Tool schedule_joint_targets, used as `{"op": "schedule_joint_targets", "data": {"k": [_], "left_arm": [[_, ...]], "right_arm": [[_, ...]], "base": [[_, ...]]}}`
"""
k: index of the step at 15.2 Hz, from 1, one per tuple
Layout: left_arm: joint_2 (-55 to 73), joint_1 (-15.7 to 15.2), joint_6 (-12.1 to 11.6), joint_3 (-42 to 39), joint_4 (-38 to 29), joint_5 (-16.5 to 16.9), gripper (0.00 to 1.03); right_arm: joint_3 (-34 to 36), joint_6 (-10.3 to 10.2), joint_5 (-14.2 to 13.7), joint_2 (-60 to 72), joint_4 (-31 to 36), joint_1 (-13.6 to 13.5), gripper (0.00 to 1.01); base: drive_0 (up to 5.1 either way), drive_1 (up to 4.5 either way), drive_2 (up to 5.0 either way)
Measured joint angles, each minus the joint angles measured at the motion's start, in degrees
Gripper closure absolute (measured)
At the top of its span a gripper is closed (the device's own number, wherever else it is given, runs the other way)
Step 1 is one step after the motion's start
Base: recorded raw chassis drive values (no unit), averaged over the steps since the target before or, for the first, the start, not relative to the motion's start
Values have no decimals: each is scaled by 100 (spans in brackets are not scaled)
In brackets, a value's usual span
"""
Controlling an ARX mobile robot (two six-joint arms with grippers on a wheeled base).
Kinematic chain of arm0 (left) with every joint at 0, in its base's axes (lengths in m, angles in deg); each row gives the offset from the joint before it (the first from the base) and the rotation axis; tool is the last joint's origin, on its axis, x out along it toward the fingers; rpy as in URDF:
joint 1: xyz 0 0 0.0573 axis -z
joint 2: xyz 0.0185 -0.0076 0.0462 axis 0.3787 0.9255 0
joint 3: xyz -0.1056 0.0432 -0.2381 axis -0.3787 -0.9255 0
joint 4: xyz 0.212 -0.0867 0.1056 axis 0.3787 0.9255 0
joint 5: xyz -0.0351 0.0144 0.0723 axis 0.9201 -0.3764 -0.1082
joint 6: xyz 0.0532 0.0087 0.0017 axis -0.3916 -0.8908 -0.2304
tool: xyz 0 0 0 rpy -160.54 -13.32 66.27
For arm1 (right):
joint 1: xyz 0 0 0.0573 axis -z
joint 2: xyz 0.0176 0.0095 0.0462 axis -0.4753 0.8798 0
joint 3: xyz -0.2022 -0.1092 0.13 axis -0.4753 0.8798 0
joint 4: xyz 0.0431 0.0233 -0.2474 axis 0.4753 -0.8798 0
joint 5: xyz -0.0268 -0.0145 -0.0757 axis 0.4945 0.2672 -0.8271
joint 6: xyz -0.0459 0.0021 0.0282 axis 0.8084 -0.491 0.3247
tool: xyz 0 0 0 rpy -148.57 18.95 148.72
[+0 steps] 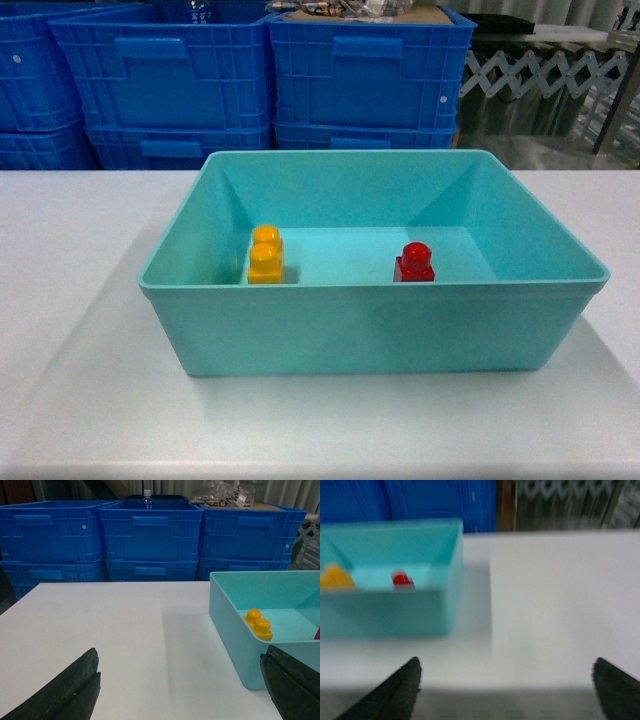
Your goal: Pick red block from blue box to shelf
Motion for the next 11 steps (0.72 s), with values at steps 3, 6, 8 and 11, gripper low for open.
{"op": "schedule_joint_targets", "data": {"k": [3,6,8,11], "left_arm": [[0,0,0,0,0,4,5],[0,0,0,0,-2,4,5],[0,0,0,0,-2,2,5],[0,0,0,0,-2,2,5]], "right_arm": [[-238,-120,138,876,-170,37,3],[-868,-332,-52,2618,1165,-321,3],[-2455,-457,-302,4465,2188,-863,3],[-5329,-841,-219,7055,815,-1644,3]], "base": [[0,0,0],[0,0,0],[0,0,0],[0,0,0]]}}
